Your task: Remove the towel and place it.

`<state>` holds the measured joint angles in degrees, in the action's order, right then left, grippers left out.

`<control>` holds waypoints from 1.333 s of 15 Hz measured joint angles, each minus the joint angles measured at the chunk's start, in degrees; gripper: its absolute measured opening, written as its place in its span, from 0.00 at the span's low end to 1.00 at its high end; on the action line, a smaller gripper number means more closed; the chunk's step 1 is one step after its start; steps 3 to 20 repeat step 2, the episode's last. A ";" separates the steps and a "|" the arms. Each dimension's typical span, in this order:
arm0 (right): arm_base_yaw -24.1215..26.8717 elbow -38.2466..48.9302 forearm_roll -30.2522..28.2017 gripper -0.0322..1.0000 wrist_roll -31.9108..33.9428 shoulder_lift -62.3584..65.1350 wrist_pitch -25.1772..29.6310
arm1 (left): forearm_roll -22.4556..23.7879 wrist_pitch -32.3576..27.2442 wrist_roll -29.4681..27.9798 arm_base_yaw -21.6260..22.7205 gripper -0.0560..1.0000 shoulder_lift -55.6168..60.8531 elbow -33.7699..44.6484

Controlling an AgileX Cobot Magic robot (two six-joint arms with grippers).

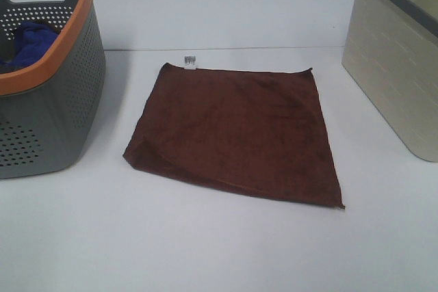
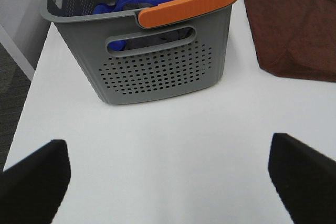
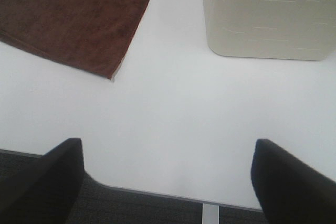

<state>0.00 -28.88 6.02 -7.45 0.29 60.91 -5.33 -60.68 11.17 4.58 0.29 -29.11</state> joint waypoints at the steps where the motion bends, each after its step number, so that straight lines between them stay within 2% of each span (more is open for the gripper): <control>1: 0.00 0.00 0.00 0.77 0.00 0.00 0.00 | 0.00 0.00 0.00 0.00 0.98 0.00 0.00; 20: 0.00 0.00 0.00 0.77 0.00 0.00 0.00 | 0.00 0.00 0.00 0.00 0.98 0.00 0.00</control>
